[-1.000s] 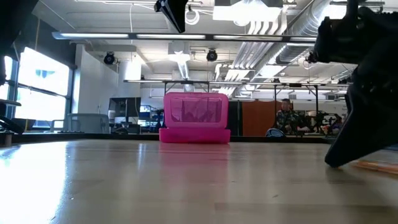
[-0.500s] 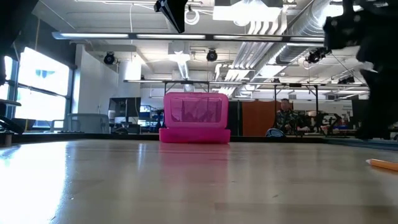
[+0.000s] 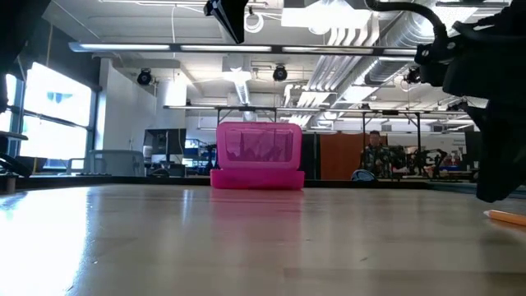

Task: Pick & place school supplies into a supply box
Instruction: Put the yellow pencil into the pink supply box

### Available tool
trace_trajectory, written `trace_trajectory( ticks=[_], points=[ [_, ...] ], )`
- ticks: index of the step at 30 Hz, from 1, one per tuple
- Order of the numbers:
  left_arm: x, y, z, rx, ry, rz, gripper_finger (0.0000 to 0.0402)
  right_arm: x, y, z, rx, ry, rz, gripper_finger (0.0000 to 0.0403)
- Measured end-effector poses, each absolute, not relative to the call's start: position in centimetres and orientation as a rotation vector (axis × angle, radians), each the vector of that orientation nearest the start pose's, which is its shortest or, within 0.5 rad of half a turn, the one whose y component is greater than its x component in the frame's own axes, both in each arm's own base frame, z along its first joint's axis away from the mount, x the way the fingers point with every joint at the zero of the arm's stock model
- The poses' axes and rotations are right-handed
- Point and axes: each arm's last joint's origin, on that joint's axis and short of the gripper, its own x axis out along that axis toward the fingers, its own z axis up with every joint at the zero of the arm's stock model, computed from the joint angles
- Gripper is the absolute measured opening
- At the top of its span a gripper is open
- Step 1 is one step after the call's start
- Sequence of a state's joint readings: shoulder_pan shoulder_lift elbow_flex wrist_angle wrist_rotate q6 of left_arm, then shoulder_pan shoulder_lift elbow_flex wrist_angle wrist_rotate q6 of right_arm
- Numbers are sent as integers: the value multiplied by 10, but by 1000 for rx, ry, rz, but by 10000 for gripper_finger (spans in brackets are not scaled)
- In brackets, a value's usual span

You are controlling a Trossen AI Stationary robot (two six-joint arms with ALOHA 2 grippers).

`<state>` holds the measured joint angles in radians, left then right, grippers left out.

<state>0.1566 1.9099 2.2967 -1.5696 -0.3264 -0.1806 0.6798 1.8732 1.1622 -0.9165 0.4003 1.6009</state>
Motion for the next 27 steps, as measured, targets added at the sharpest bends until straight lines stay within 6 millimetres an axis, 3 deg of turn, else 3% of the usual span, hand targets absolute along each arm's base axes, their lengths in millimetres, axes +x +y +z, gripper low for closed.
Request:
trace_trajectory(
  ticks=[12,17,23,27],
  points=[
    [342,63,412,-55,1145,530,83,257,192,146,594,1102,-863,114],
    [342,63,412,-55,1145,530,83,261,195,134,604,1136,-860,110],
    [342,63,412,-55,1145,530,83,262,193,129,544,1104,-873,69],
    [343,64,412,-56,1139,530,83,269,189,128,494,1039,-842,22]
  ],
)
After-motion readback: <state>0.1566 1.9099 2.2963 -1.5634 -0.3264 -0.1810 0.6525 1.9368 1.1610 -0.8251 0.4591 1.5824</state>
